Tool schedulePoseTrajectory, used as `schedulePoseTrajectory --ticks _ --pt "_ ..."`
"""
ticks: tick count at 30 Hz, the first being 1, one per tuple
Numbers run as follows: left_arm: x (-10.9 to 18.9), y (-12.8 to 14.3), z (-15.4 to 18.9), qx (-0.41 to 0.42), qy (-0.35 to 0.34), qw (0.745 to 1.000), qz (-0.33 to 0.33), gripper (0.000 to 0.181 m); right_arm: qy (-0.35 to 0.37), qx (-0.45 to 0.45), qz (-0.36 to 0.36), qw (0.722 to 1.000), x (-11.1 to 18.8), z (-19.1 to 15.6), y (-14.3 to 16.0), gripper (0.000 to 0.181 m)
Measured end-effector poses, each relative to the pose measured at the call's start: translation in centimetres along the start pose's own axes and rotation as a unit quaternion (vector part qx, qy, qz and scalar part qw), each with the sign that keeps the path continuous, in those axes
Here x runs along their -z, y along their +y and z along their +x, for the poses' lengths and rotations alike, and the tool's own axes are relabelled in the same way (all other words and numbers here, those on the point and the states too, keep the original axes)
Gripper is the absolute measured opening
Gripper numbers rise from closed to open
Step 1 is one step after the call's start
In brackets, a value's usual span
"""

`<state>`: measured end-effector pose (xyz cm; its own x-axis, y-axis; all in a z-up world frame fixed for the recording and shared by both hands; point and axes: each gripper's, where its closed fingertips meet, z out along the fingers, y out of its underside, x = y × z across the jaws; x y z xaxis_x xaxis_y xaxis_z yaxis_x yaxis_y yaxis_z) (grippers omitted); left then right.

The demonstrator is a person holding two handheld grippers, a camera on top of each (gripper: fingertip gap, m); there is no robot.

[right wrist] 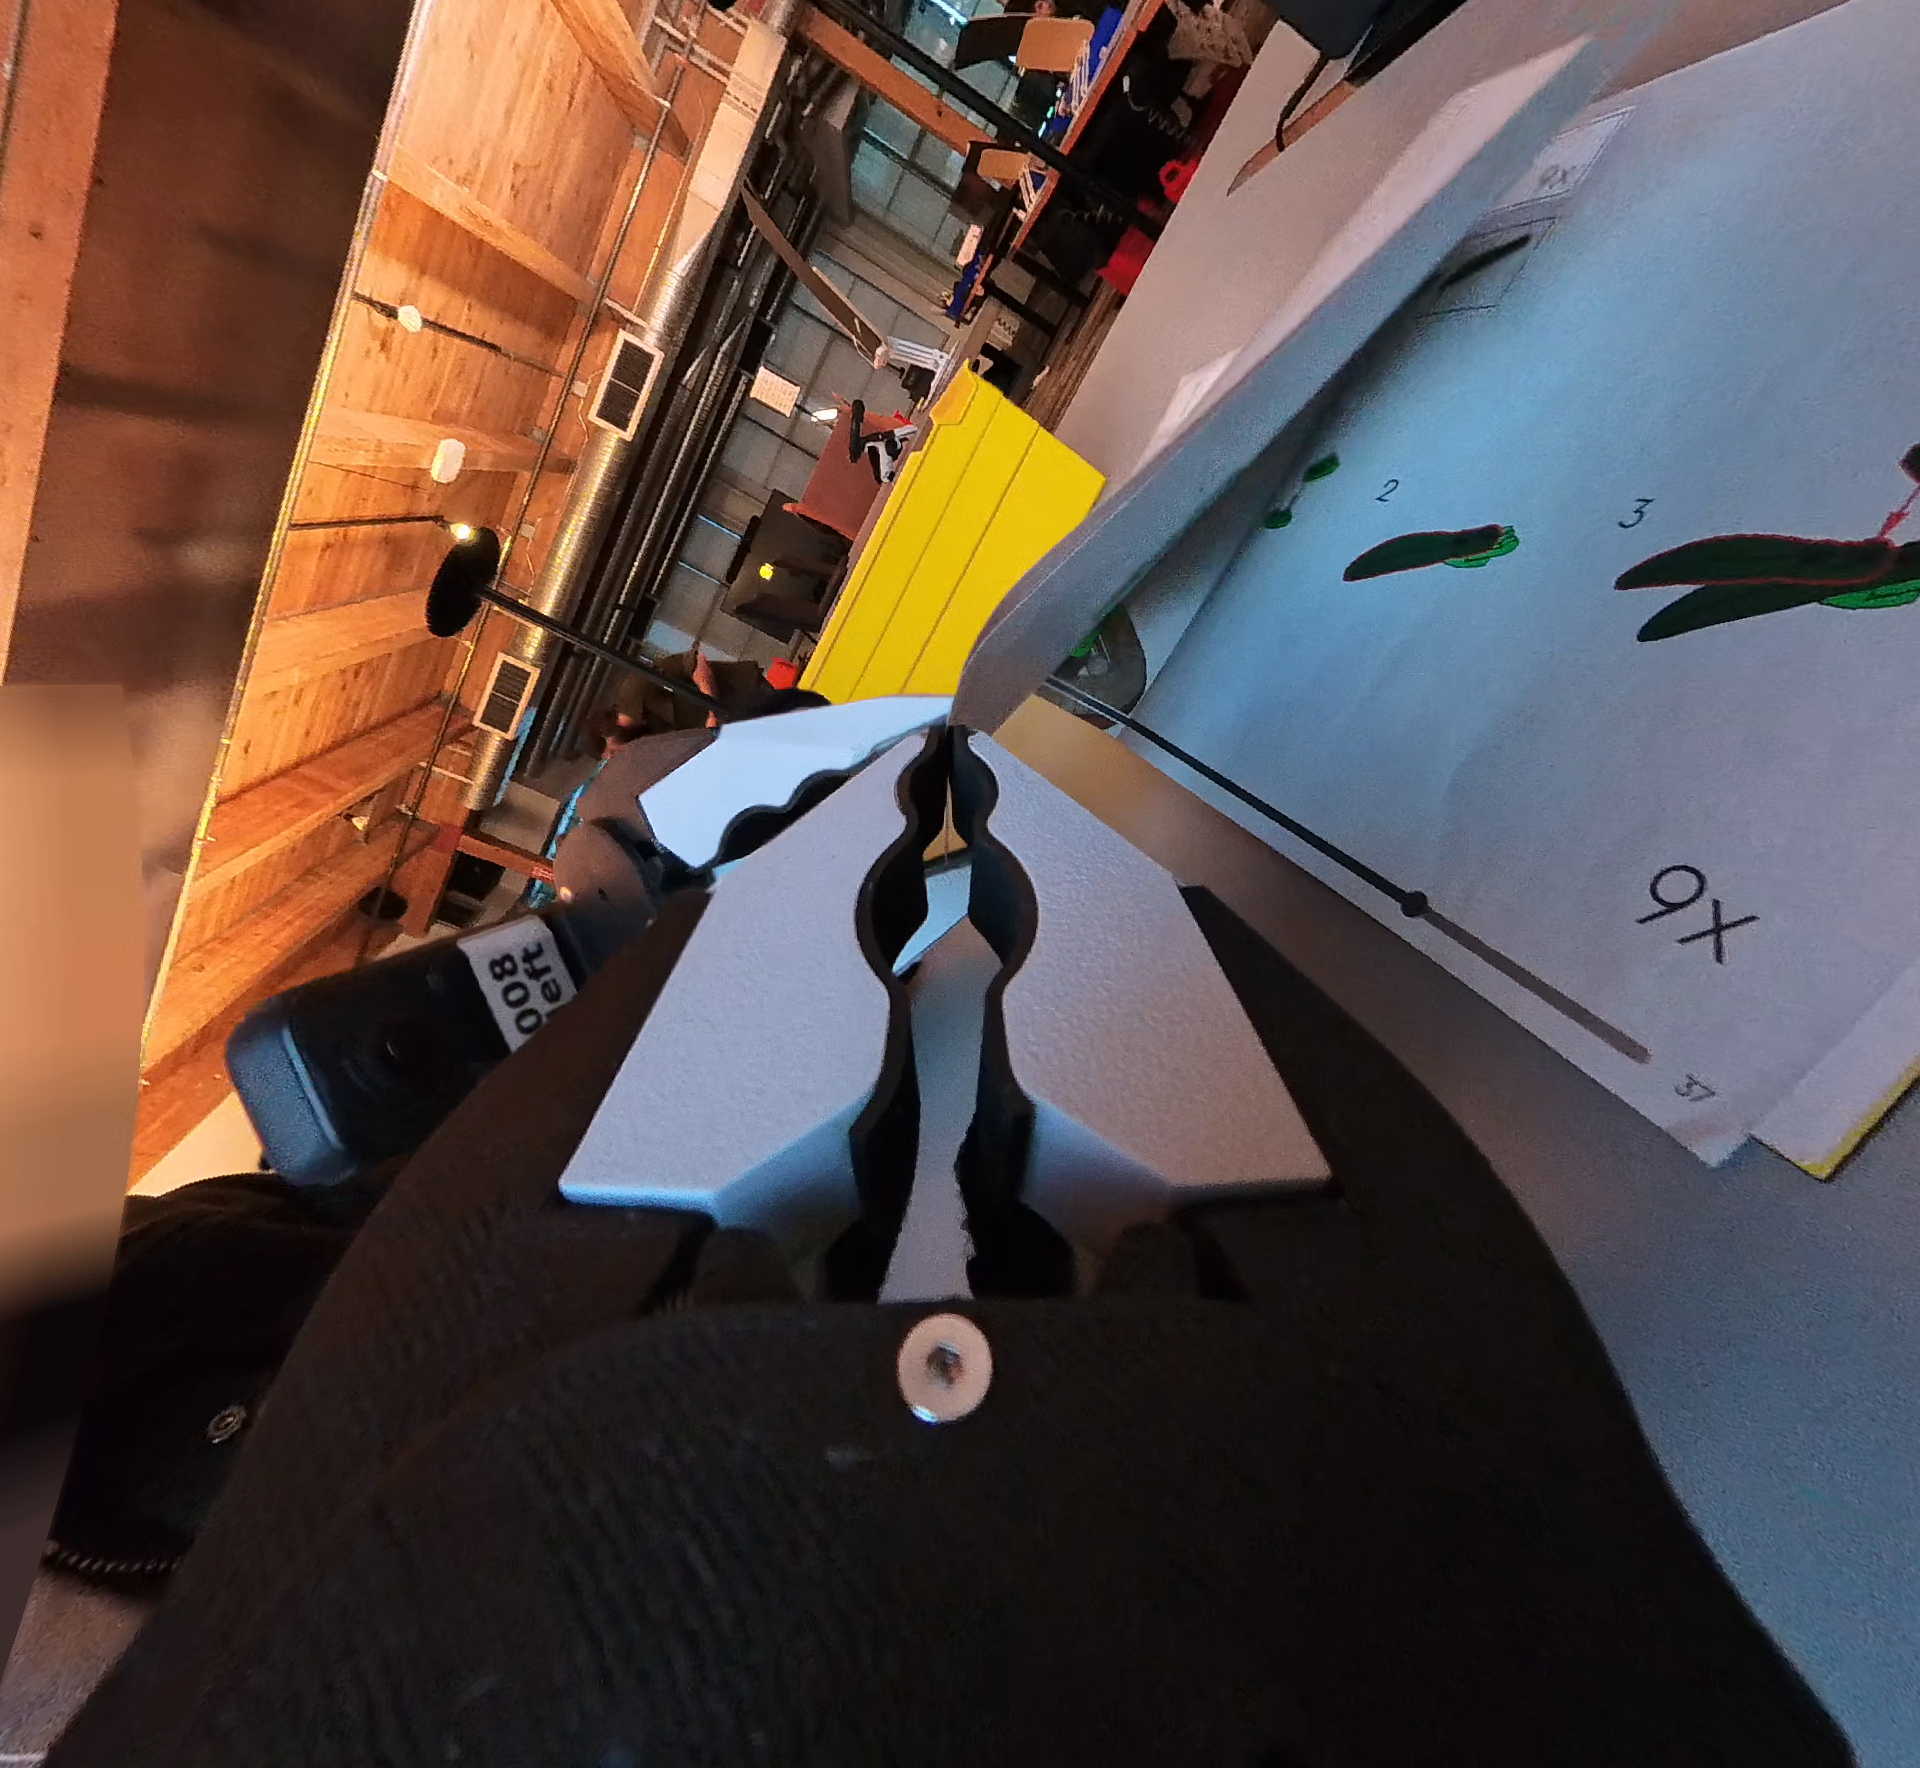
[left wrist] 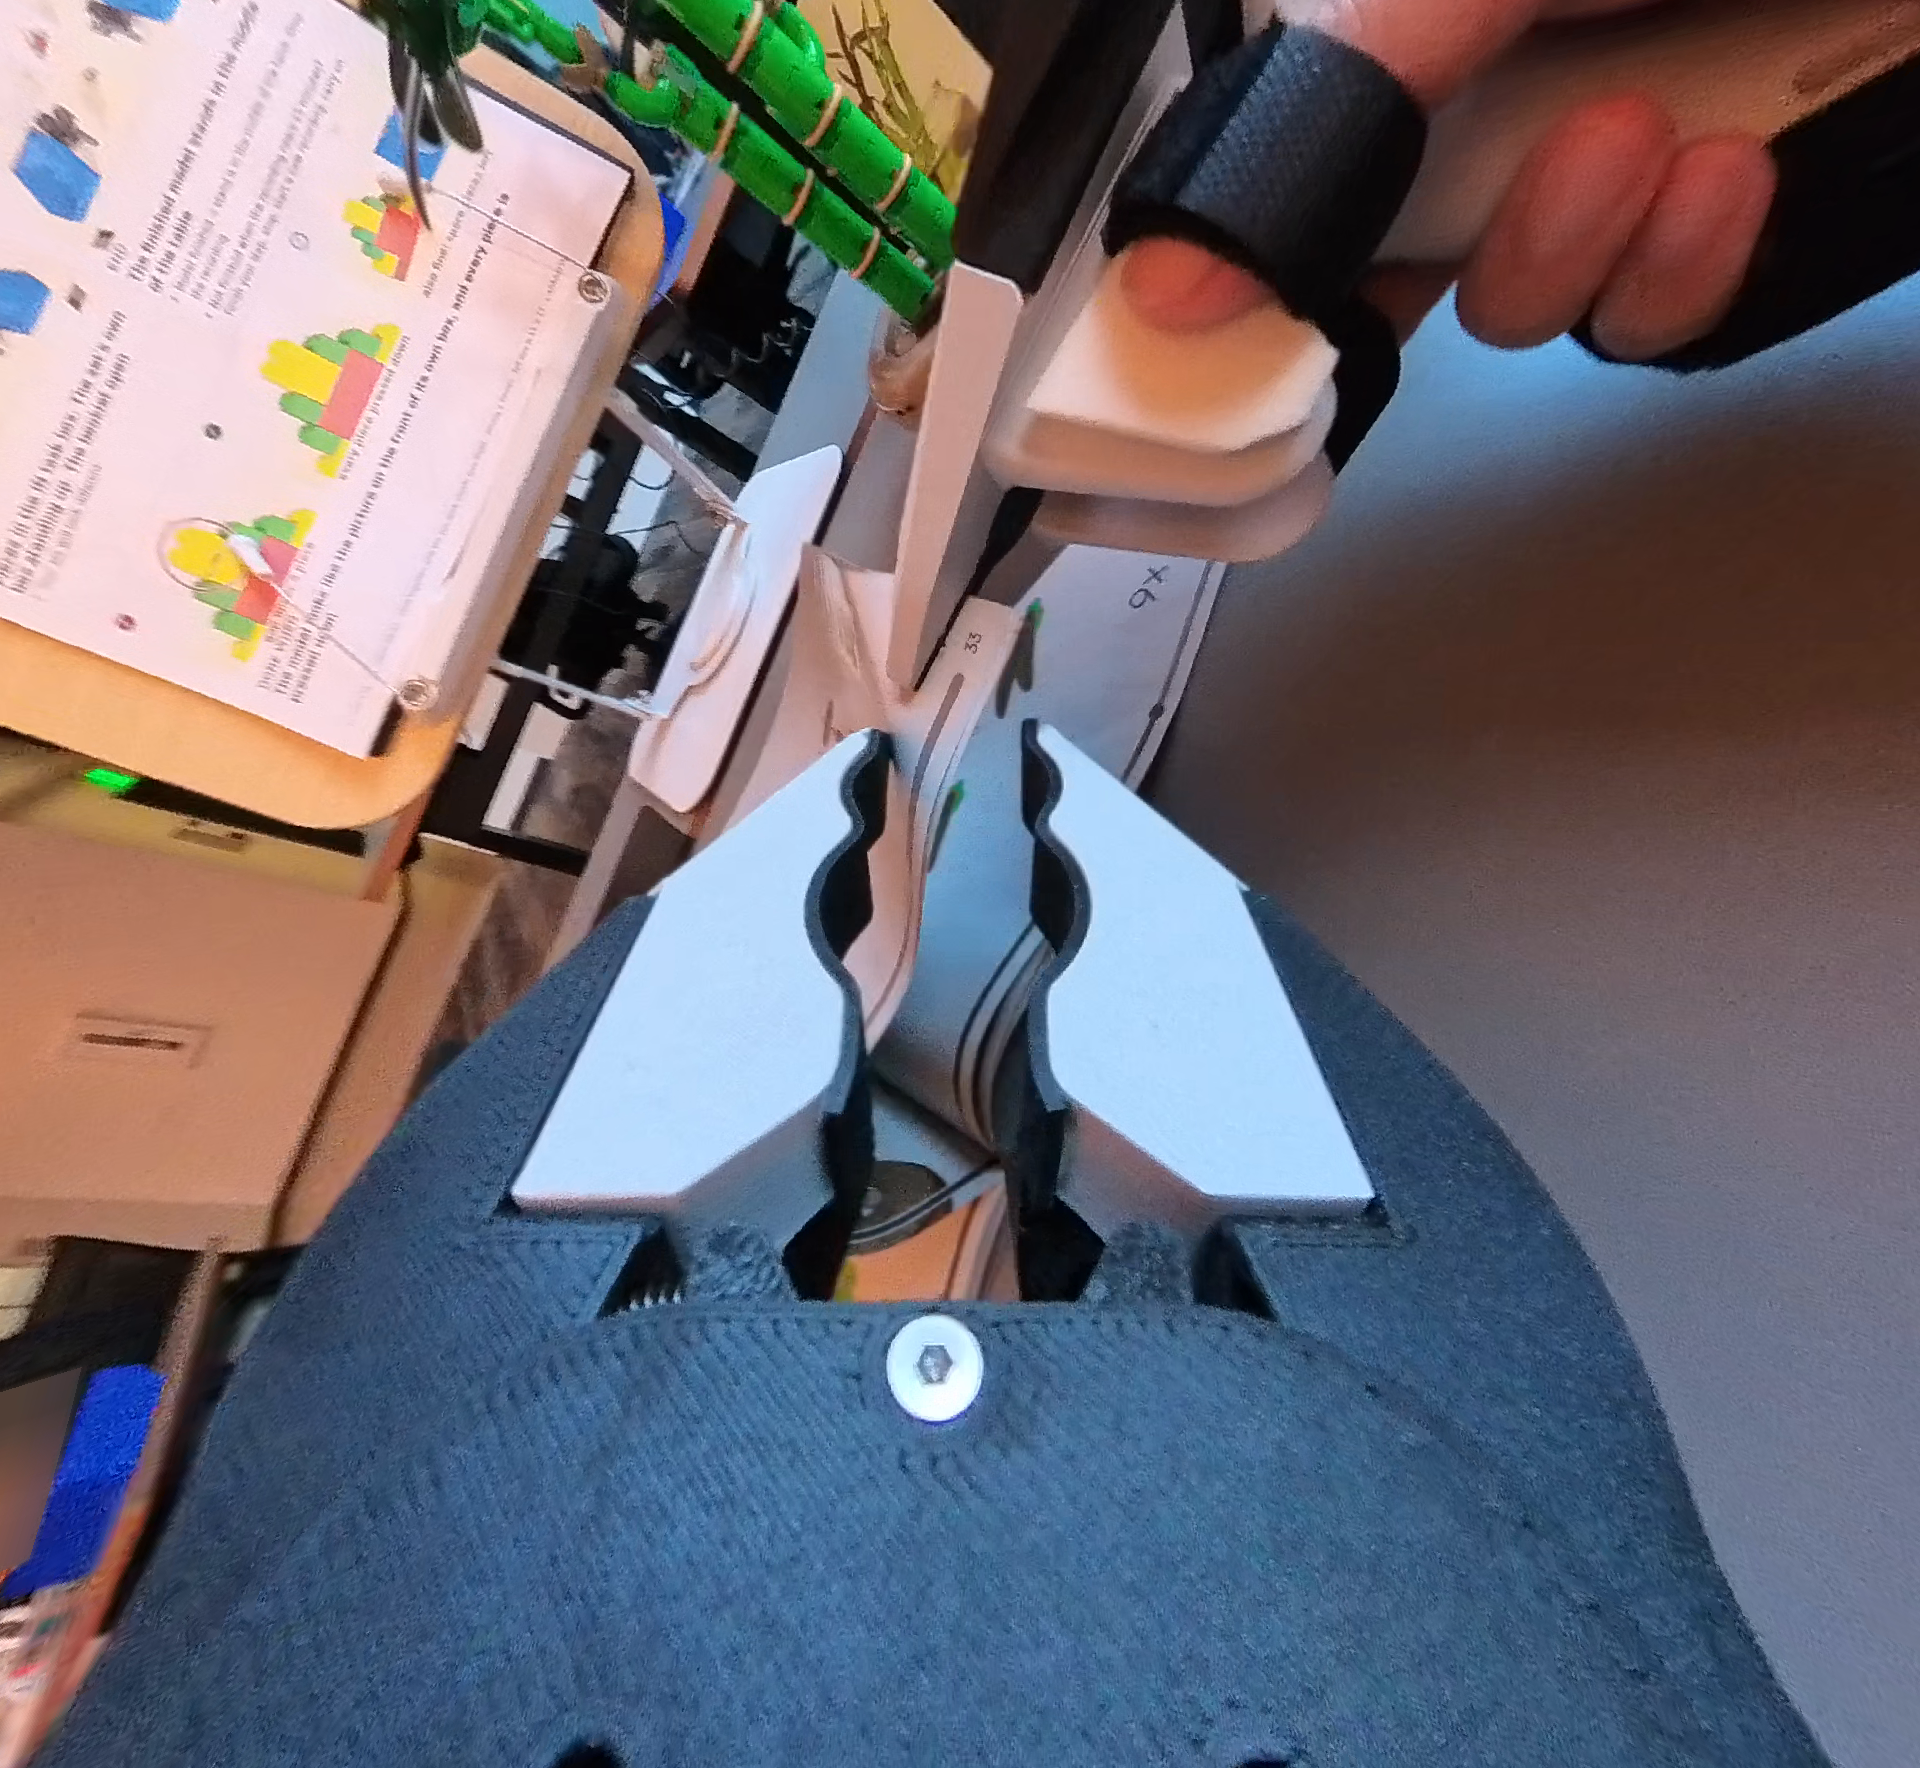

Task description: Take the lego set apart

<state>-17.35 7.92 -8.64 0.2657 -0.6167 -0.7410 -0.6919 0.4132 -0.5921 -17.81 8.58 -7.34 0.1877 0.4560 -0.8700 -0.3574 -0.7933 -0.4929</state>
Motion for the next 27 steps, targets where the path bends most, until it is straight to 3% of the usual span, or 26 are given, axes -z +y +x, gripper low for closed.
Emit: schedulePoseTrajectory --ticks 8,18,21,27 --pt "0.5 -1.0 0.1 0.164 0.068 0.984 0.031 0.036 0.007 0.009 -0.007 1.000 0.1 0.2 -0.1 0.000" --pt "1.0 -0.4 -1.4 0.361 0.130 0.922 0.053 0.030 0.007 0.036 -0.013 0.999 -0.1 0.0 0.1 0.000" --pt "0.9 -0.3 -1.4 0.379 0.149 0.911 0.057 0.033 0.006 0.043 -0.015 0.999 -0.1 -0.1 0.2 0.000" --pt "0.7 -0.1 -0.7 0.350 0.157 0.922 0.047 0.024 0.004 0.055 -0.023 0.998 -0.4 -0.3 0.5 0.000"
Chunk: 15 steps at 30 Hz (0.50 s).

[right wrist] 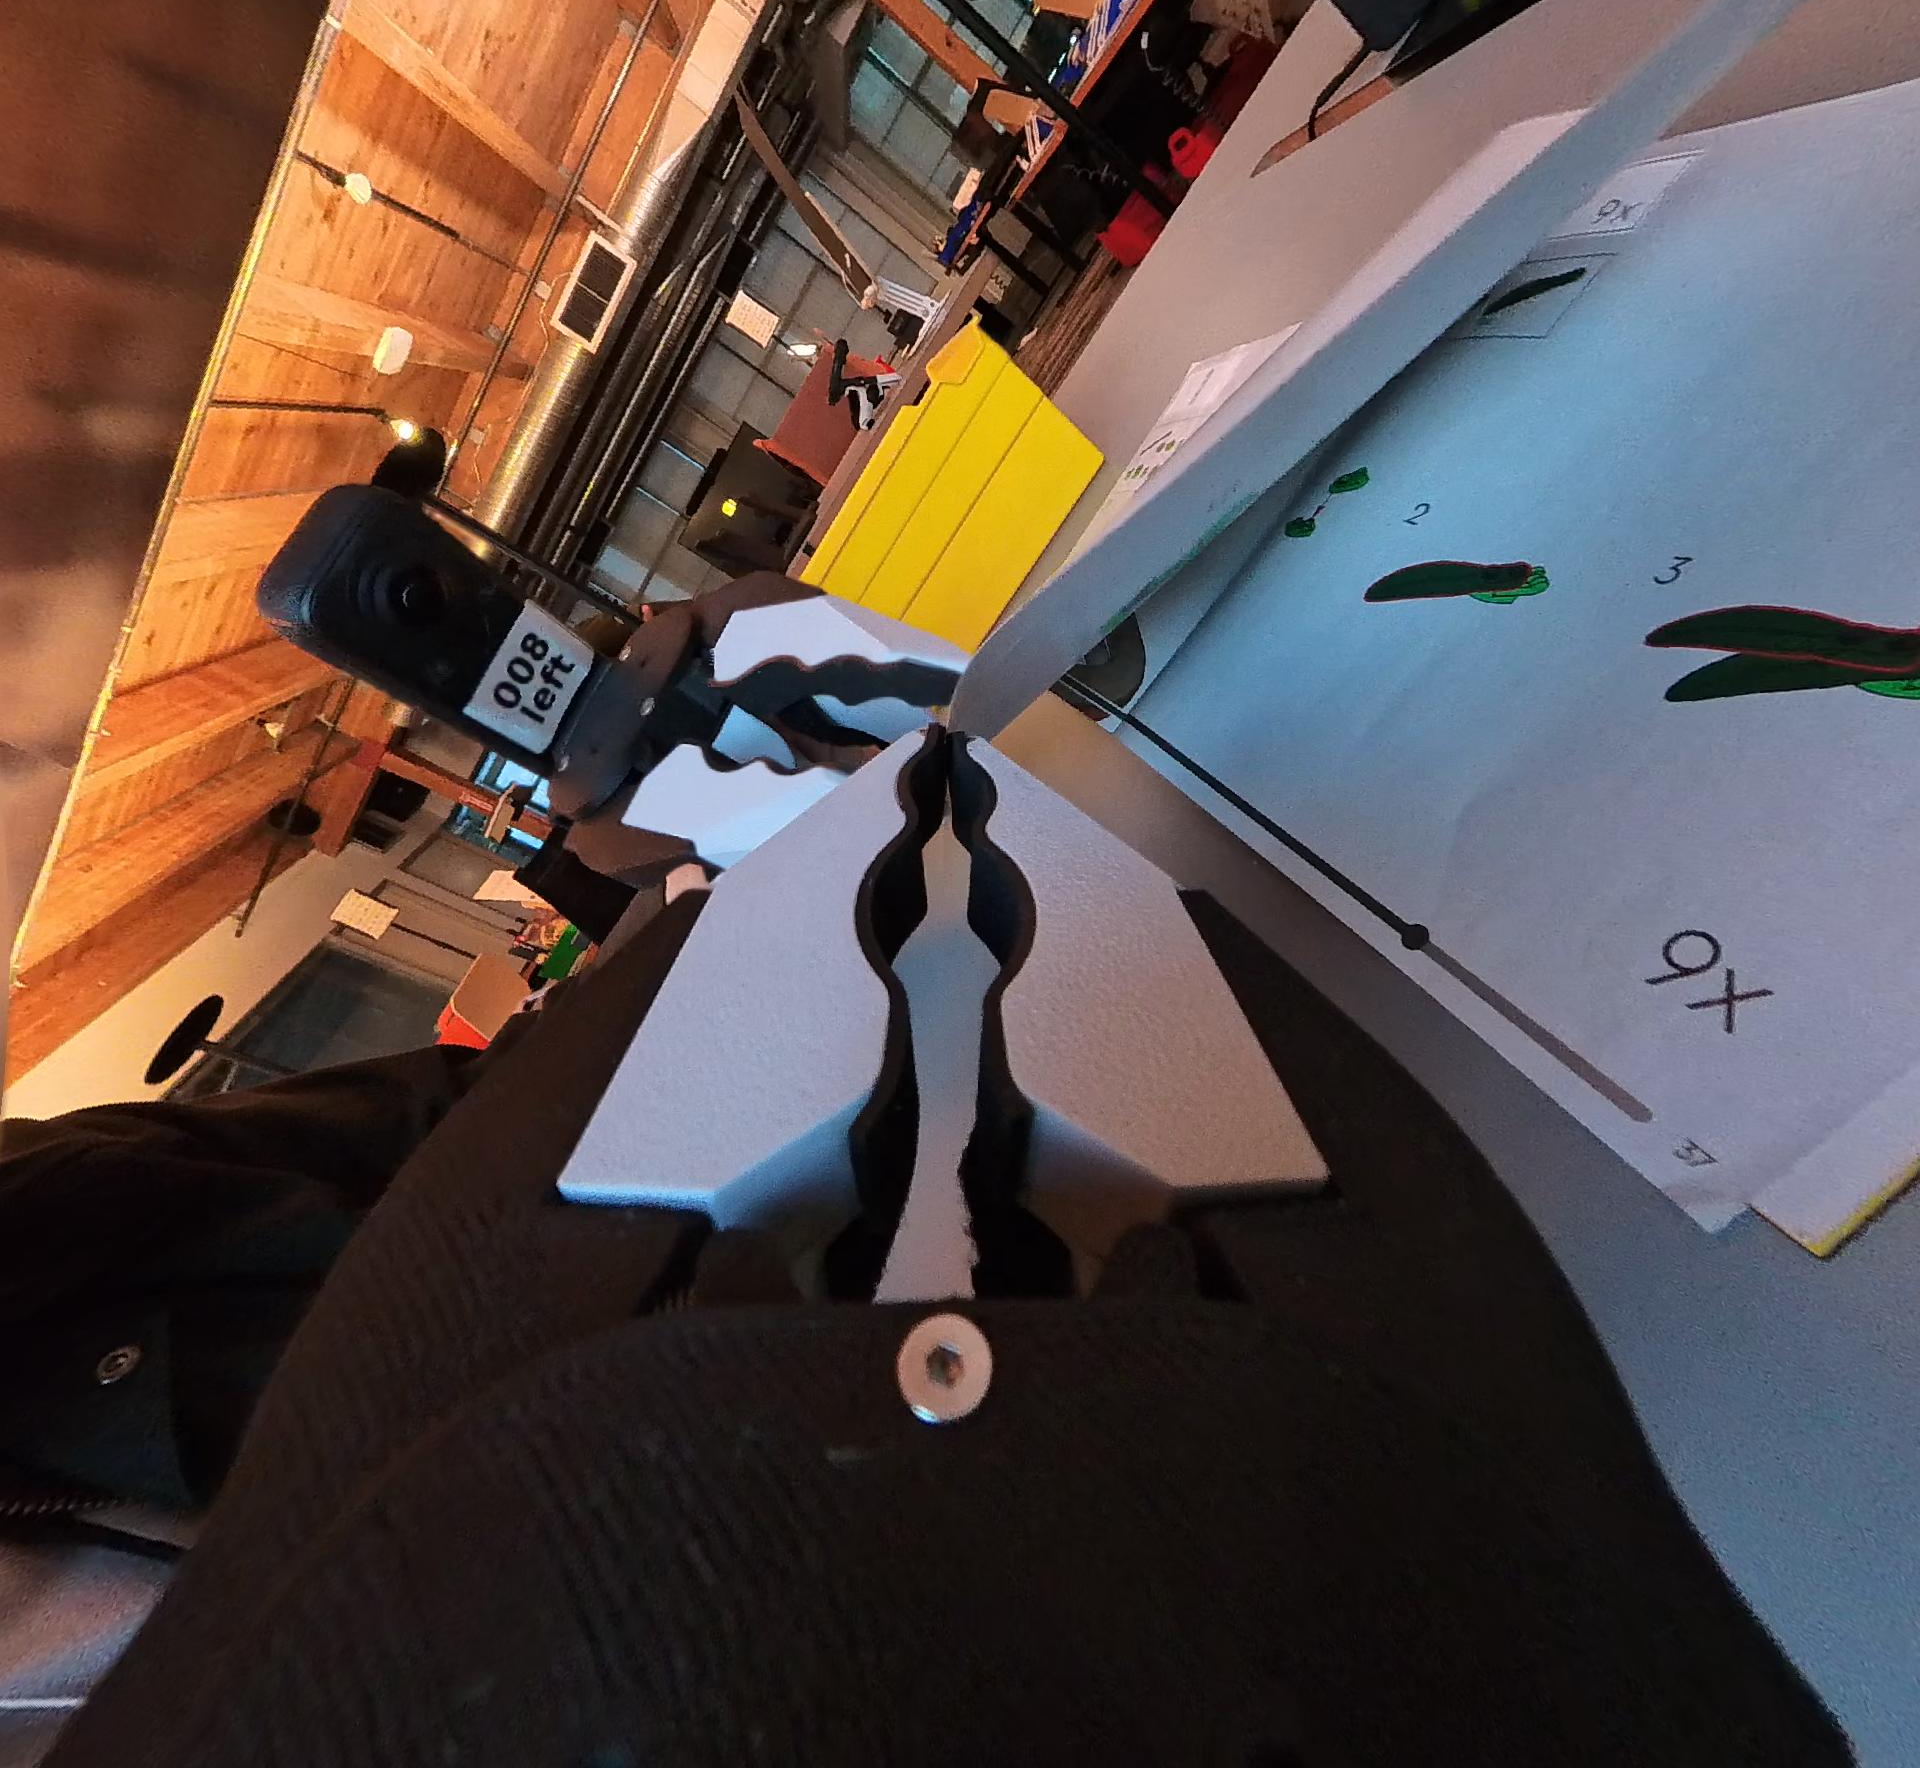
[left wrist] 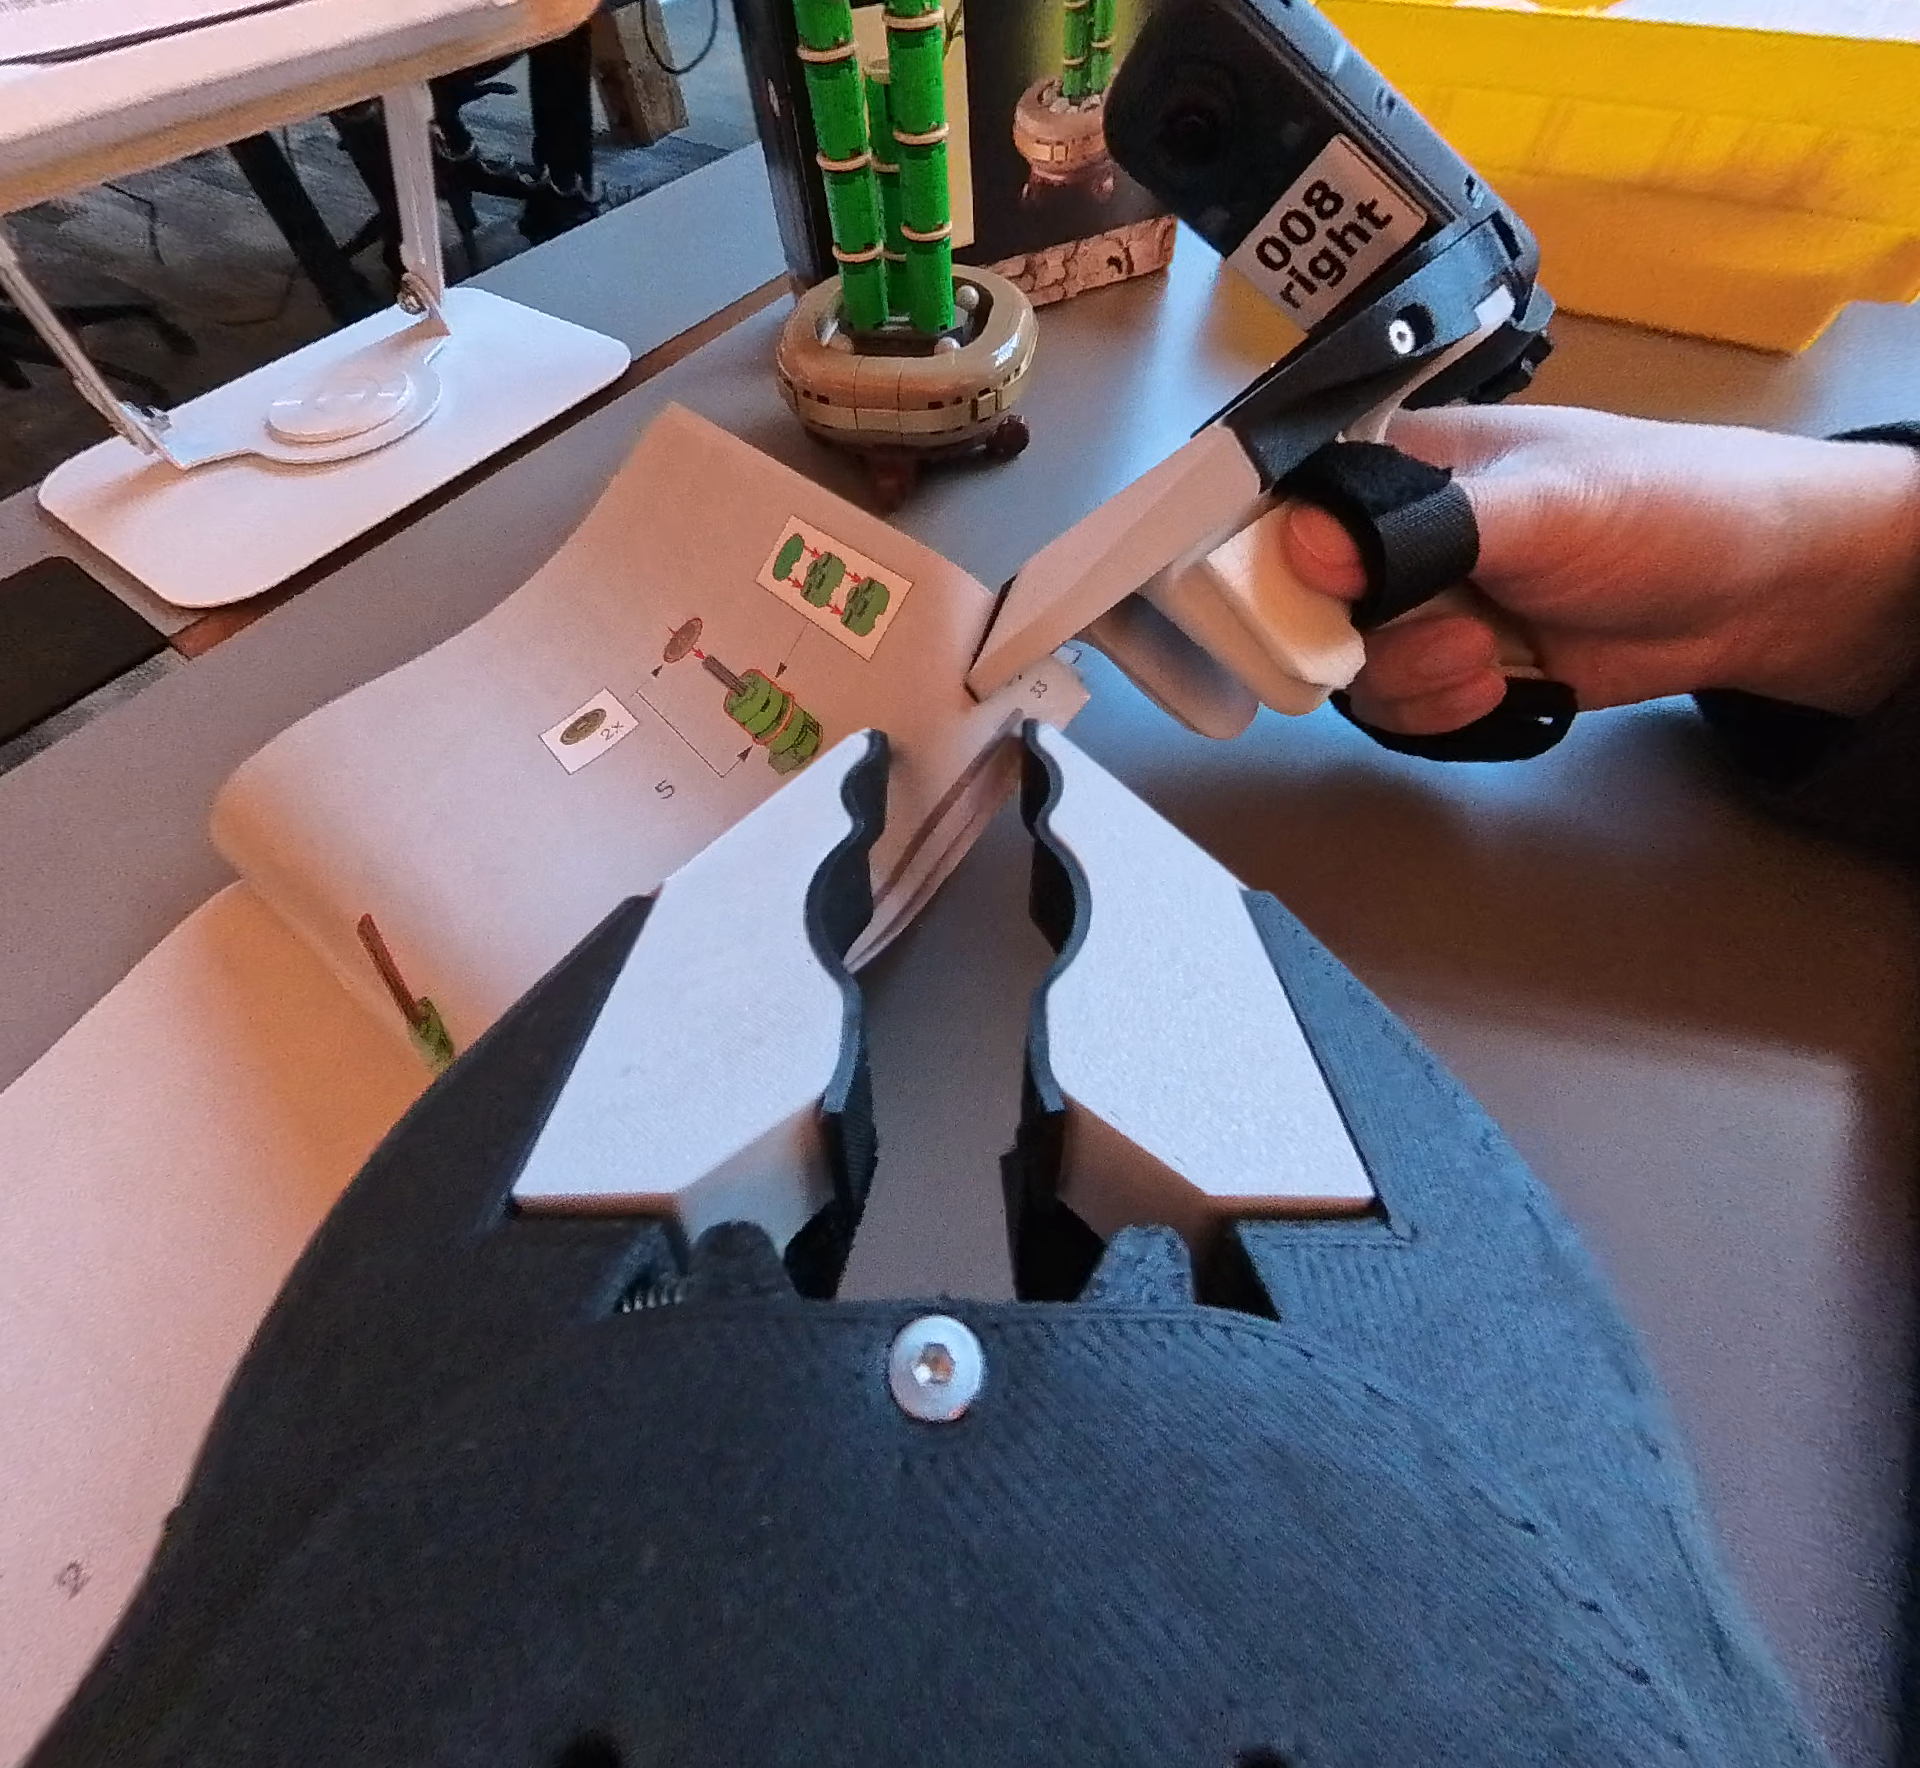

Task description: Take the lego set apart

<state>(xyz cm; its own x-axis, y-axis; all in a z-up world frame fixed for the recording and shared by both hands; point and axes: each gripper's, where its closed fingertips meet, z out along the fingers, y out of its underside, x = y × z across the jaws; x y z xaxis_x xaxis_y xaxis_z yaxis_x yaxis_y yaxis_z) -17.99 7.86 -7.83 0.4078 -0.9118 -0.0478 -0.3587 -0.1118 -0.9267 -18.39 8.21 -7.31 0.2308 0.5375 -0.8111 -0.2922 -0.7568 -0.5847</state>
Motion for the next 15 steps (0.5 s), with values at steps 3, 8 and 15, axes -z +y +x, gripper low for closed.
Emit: schedulePoseTrajectory --ticks 3,8,15 --pt "-0.1 0.1 -0.1 -0.007 -0.007 1.000 -0.003 0.019 -0.001 0.008 0.001 1.000 -0.1 -0.1 0.0 0.000" --pt "-0.1 0.1 -0.3 0.000 -0.006 1.000 0.001 0.009 -0.020 0.001 0.010 1.000 -0.2 -0.6 -0.3 0.010" --pt "0.3 -0.4 -0.4 0.045 0.016 0.999 0.018 0.007 -0.019 0.056 -0.001 0.998 0.0 -1.1 -0.2 0.013"
